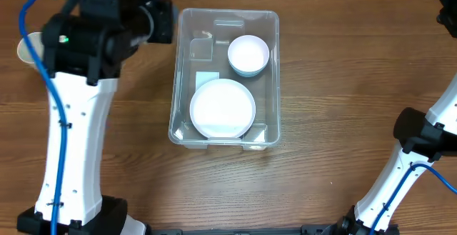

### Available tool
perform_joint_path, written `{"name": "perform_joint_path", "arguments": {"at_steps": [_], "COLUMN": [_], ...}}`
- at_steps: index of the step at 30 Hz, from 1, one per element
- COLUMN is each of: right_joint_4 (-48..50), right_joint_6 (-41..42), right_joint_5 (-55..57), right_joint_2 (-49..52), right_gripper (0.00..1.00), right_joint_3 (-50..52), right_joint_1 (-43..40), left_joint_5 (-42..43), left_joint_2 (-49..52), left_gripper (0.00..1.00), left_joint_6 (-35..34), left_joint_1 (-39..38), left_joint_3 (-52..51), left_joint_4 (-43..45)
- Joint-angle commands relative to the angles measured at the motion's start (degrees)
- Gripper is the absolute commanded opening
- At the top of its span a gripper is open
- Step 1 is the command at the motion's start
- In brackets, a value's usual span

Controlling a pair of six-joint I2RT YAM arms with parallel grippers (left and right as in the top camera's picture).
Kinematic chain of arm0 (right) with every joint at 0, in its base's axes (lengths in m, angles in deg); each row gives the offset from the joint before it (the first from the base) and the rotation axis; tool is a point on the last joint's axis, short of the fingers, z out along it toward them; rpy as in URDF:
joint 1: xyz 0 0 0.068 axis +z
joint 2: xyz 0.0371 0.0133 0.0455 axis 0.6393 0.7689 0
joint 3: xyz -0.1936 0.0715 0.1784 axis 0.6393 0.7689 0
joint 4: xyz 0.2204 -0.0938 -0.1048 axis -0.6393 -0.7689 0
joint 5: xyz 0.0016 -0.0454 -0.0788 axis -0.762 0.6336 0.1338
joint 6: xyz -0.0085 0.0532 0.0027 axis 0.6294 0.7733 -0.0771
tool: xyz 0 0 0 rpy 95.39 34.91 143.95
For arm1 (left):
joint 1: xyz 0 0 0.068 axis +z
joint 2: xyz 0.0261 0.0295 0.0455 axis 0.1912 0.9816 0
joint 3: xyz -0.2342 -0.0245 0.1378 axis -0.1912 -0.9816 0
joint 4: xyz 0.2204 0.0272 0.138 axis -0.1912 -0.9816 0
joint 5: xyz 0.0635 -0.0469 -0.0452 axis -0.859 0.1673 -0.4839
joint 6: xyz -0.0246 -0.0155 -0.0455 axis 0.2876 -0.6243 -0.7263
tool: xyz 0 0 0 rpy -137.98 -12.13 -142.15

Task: Pack container
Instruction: 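Lift the teal cup and lower it into the bin's back-left corner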

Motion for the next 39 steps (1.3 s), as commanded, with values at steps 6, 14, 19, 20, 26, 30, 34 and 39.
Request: {"name": "perform_joint_path", "arguments": {"at_steps": [6,14,19,20,26,30,34,39], "right_joint_4": [0.1,0.1,0.1,0.1,0.1,0.1,0.1,0.1], "right_joint_6": [0.3,0.3,0.3,0.3,0.3,0.3,0.3,0.3], "right_joint_5": [0.0,0.0,0.0,0.0,0.0,0.0,0.0,0.0], "right_joint_2": [-0.9,-0.9,-0.9,-0.9,-0.9,-0.9,-0.9,-0.9], "right_gripper": [1.0,1.0,1.0,1.0,1.0,1.0,1.0,1.0], "right_joint_3": [-0.2,-0.2,-0.2,-0.2,-0.2,-0.2,-0.2,-0.2], "right_joint_1": [0.0,0.0,0.0,0.0,0.0,0.0,0.0,0.0], "left_joint_5": [-8.9,-8.9,-8.9,-8.9,-8.9,-5.6,-5.6,-5.9], "left_joint_2": [16.0,26.0,28.2,28.5,29.7,31.4,33.1,34.4], "left_gripper": [0.04,0.04,0.04,0.04,0.04,0.04,0.04,0.24], "left_joint_6": [4.0,3.9,3.3,2.7,-2.1,-5.2,-6.2,-6.2], "left_joint_1": [-7.1,-7.7,-7.6,-7.6,-7.6,-7.6,-7.3,-6.8], "left_joint_3": [1.2,1.2,1.2,1.2,1.1,1.1,1.1,1.1], "left_joint_4": [6.1,7.0,9.4,9.6,9.0,8.7,8.8,10.5]}}
